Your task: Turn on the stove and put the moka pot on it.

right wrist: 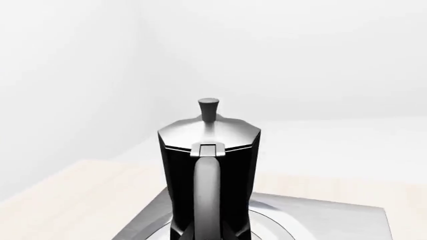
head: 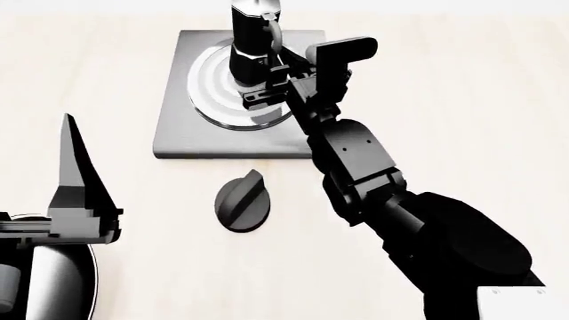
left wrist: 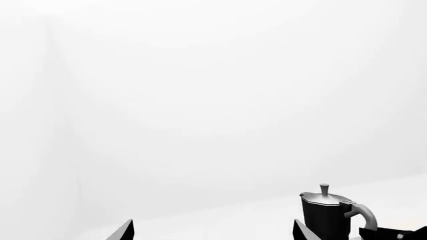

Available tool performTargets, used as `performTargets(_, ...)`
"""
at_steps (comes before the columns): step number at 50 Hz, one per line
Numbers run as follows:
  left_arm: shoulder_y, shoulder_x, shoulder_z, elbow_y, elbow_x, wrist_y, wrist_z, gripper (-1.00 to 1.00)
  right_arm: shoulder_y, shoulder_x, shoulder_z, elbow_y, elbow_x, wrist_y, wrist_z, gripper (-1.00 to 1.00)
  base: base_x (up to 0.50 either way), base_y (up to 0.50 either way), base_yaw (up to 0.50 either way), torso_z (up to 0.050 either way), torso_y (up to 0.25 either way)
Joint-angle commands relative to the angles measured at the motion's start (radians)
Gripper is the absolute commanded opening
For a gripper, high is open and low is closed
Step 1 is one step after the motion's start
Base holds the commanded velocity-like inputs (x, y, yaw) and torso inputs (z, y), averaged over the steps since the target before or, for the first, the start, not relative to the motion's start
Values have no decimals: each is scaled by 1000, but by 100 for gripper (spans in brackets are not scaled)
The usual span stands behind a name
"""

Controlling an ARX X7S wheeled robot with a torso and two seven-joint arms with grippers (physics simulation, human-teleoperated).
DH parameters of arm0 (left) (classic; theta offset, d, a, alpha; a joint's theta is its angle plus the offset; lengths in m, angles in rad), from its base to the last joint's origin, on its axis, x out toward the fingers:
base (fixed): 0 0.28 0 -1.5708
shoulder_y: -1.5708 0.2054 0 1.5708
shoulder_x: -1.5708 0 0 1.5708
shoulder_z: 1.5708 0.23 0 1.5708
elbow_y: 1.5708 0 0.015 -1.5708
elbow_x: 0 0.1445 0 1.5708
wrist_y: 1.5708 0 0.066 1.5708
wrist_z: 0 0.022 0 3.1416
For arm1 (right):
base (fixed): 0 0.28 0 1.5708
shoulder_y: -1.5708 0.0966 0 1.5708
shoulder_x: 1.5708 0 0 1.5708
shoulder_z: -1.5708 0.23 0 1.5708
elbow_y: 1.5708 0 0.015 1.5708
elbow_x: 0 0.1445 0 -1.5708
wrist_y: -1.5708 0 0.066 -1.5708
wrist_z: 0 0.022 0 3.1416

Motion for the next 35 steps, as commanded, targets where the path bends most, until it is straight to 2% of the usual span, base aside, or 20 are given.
performTargets(1, 2, 3, 0, -7, 2, 8, 1, 100, -9, -4, 13, -3, -26, -16, -5, -100, 0, 0, 0, 12, -35)
performTargets(30, 11, 4, -4, -9, 1, 23, 2, 100, -6, -4, 10, -3, -14, 15, -2, -100, 0, 0, 0, 1, -1)
performTargets(31, 11, 4, -5, -10, 1, 24, 2, 100, -7, -4, 10, -2, -14, 17, 1, 100, 0, 0, 0, 0, 0)
performTargets(35, 10, 5, -3, -11, 1, 25, 2, 100, -8, -4, 10, -3, -18, 23, -4, 100, 0, 0, 0, 0, 0)
